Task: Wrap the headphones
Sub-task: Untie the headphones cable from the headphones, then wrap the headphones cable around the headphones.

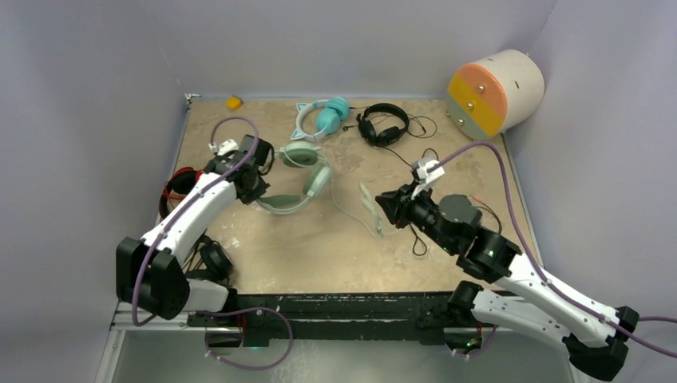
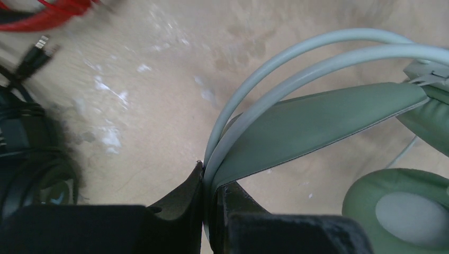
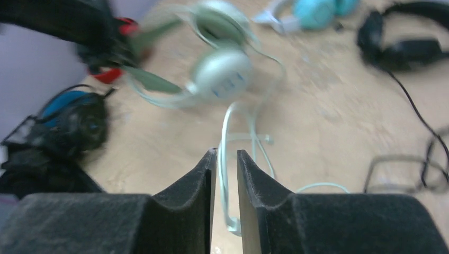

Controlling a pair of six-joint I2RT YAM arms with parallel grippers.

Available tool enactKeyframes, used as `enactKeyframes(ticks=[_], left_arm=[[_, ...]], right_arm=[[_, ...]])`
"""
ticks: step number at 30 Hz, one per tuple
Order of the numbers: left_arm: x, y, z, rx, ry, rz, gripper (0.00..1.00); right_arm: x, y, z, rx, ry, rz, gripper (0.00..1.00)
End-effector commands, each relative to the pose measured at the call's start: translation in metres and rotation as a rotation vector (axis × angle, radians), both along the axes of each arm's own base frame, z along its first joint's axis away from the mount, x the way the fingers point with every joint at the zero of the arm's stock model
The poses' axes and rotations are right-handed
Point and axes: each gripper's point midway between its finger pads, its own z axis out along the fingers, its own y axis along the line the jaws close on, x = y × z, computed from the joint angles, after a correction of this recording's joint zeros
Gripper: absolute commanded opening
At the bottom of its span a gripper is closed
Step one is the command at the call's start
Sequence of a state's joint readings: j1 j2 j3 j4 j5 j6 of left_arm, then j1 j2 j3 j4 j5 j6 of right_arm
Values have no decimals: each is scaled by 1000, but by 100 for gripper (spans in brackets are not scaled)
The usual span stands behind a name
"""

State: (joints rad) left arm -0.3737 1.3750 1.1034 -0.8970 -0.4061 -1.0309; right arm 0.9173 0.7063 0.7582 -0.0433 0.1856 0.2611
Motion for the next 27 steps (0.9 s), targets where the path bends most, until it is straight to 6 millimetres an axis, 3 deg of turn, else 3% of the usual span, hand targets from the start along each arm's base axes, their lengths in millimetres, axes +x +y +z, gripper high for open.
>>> enactKeyframes(ticks=[1, 3, 5, 8, 9, 15, 19, 21, 27], left_arm=[[27, 34, 107, -16, -349, 115, 0], [25, 40, 142, 19, -422, 66, 0], [23, 30, 170, 23, -470, -81, 0], [13, 7, 203, -38, -498, -262, 0], [8, 4, 211, -53, -497, -288, 0], [-29, -21, 256, -190, -583, -448, 0], [-59, -43, 292, -305, -668, -593, 0], [-68, -45, 300, -312, -687, -629, 0], [-85, -60, 289, -358, -639, -755, 0]], right_arm=[[25, -39, -49, -140, 244, -347, 25], [25, -34, -69, -202, 311, -352, 26], [26, -22, -84, -242, 340, -312, 34], [26, -3, -94, -255, 362, -232, 67], [27, 5, -94, -253, 353, -194, 72], [32, 39, -92, -96, 430, 88, 83], [49, 54, -92, -13, 415, 132, 91], [57, 58, -85, 22, 408, 157, 94], [65, 69, -33, 64, 210, 245, 96]])
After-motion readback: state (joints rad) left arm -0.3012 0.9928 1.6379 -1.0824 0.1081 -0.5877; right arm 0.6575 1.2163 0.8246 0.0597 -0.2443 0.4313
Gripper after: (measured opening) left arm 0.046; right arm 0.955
